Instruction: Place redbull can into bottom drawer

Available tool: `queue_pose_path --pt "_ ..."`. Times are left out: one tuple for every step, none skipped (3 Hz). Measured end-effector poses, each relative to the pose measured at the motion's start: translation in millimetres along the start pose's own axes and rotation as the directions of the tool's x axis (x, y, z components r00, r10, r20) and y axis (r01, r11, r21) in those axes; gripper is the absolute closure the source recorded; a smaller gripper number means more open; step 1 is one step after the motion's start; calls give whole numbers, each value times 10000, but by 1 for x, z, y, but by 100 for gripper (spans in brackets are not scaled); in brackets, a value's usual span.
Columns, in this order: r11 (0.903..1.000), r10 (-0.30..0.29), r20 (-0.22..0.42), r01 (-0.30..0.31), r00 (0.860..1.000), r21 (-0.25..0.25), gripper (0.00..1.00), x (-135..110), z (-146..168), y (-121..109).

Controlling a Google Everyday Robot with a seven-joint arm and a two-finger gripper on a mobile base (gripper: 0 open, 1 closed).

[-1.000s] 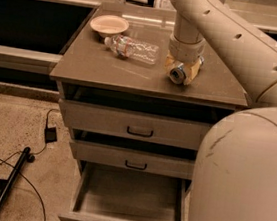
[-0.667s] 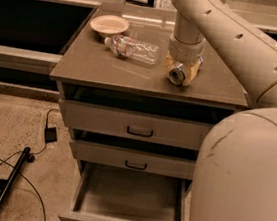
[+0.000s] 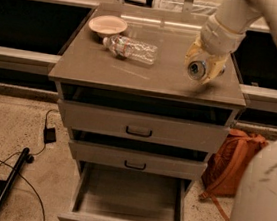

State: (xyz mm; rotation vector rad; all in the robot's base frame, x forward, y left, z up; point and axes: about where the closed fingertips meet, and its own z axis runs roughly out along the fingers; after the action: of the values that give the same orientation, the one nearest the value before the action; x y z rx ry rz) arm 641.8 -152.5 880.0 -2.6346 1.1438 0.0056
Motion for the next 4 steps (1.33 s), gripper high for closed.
queue_pose_path --pt "9716 1977 1135 -2100 9737 1088 100 -14 -46 26" --pt "8986 3929 1480 -4131 9076 1480 100 -21 -72 55" --pt "7999 5818 1922 -5987 7903 404 100 -27 -46 92" --pt "7610 6330 1982 -6485 7484 187 100 -28 -37 94"
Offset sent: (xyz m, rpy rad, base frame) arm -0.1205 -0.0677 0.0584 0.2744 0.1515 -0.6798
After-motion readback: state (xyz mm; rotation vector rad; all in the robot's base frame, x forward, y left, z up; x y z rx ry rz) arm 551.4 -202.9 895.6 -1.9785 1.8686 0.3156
